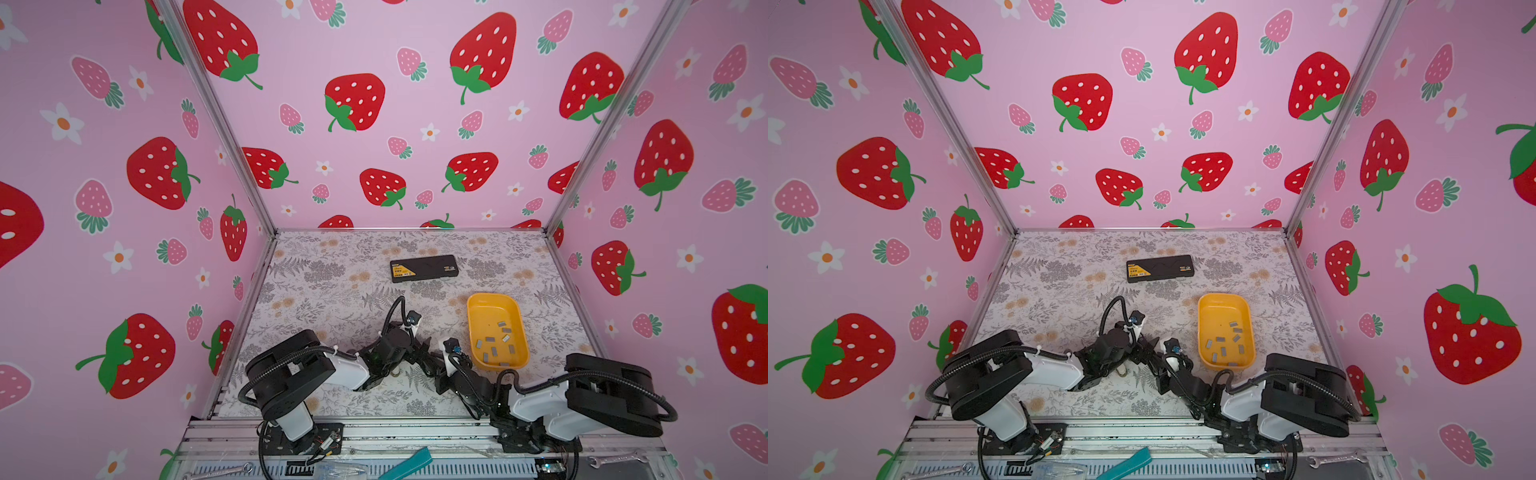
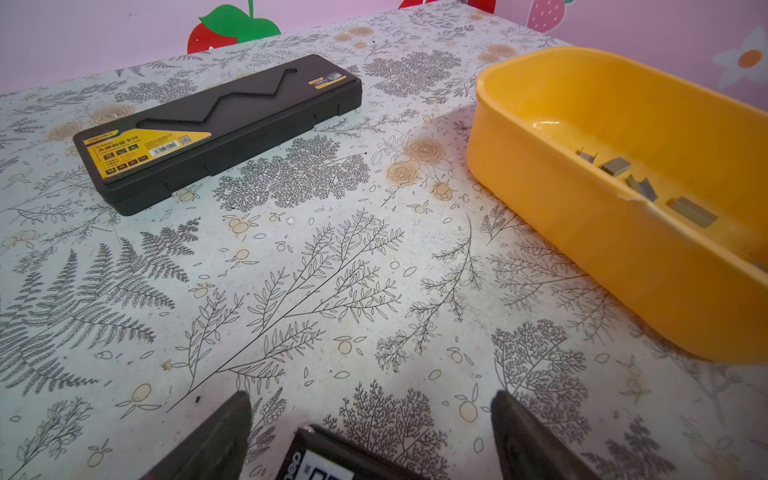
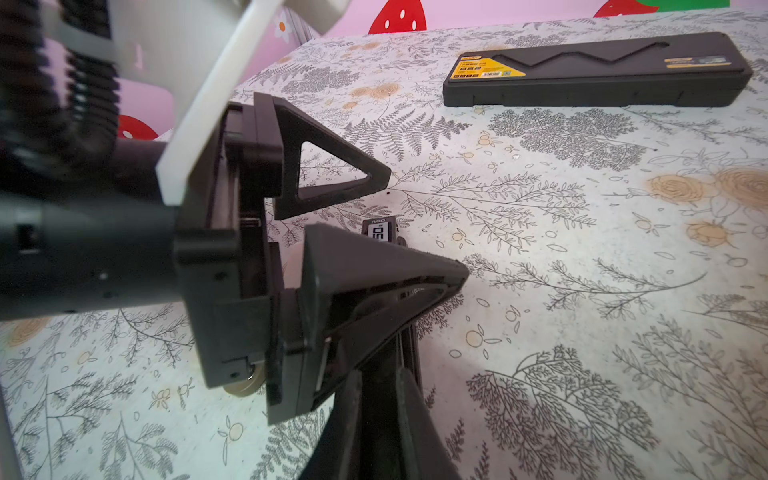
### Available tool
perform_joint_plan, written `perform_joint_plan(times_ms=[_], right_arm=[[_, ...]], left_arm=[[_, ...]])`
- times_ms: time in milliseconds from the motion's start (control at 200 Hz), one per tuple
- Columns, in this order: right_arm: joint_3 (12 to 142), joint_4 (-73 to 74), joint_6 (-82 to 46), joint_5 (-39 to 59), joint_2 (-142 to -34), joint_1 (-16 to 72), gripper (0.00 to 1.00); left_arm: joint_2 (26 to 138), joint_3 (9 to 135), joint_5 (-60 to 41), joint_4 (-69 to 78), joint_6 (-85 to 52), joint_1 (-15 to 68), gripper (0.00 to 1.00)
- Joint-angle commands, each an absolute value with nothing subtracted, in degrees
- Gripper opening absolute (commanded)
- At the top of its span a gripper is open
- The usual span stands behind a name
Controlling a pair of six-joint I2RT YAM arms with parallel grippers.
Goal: Load the staples into the stapler
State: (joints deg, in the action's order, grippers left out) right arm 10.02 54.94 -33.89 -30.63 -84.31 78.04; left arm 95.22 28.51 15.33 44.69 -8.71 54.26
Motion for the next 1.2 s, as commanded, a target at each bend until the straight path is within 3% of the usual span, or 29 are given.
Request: perform_joint_plan(times_ms=[0,350,525,695,925,1125,1195], right_arm=[[8.3,44.0,-35.1,-27.8,-88.6,79.1,0.17],[7.4,52.0,-35.5,-28.6,-97.5,81.9,0.16],[11.6,44.0,-34.7,-29.1,-92.8,82.0,0.17],[17.5,30.5,-32.3,-31.6,-82.4,81.9,0.30],[20.4,26.5,-29.6,-30.2,-75.4,82.0,0.59],[23.5,26.2,-30.6,-30.2,-80.2,81.1,0.62],[24.8,26.0,-30.9,-30.4,-82.9,81.0,0.58]], left_arm=[[96.1,27.7,14.7,44.6,-8.2,54.2,0.91],[98.6,24.7,14.8,51.2,-8.2,54.2,0.91],[96.4,26.1,15.3,47.9,-7.4,54.1,0.91],[90.6,29.6,16.9,39.3,-6.6,53.6,0.92],[79.4,31.6,17.2,28.9,-10.5,49.0,0.94],[69.2,29.9,19.0,21.0,-14.5,45.2,0.99],[66.1,29.4,20.3,17.2,-16.4,43.8,1.00]])
